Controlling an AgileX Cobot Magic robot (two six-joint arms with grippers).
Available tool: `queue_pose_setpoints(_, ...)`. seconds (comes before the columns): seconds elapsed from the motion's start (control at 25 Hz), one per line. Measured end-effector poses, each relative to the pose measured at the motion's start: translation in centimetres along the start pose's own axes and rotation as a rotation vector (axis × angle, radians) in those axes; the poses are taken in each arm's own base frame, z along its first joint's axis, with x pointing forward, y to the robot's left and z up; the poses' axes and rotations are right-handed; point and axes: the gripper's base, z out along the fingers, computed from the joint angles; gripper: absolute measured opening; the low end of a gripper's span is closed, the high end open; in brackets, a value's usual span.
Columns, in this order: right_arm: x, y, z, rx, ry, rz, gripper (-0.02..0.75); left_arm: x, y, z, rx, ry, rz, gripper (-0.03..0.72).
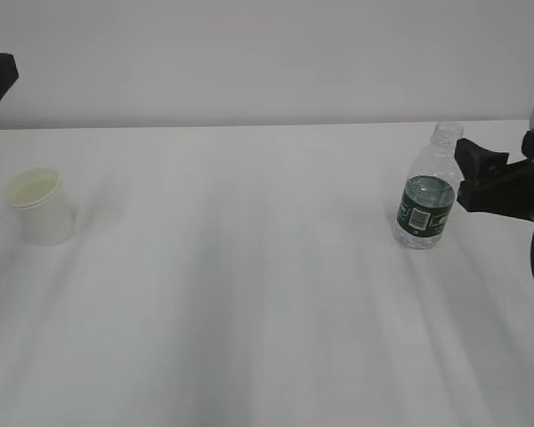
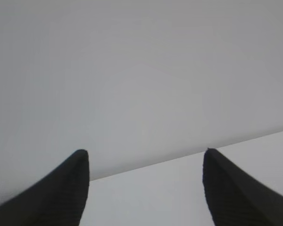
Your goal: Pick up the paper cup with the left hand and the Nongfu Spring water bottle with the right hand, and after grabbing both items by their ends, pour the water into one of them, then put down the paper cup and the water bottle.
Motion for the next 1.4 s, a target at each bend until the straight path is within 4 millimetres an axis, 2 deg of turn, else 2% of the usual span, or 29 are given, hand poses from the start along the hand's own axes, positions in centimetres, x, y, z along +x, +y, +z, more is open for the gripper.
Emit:
queue_pose_setpoints(0.48, -2.4, -0.3, -2.0, -0.022, -0.016, -0.007, 0.593, -3.6, 0.1, -4.2, -0.032, -0.024, 0.000, 0.538)
queue_pose_setpoints(0.84, -3.9, -0.4, -3.7, -0.044, -0.021, -0.046, 0.594, -6.1, 0.1, -9.2, -0.059, -0.049, -0.011, 0.538)
queue_pose_setpoints(1.08, -5.4, -0.7, -5.4, -0.053, -0.065, -0.083, 0.594, -6.8, 0.1, -11.9, -0.071, -0.057, -0.036, 0.537)
queue_pose_setpoints(1.4, -7.2, -1.0, -8.3, -0.073, -0.116, -0.123, 0.593, -7.2, 0.0, -13.8, -0.075, -0.071, -0.053, 0.537)
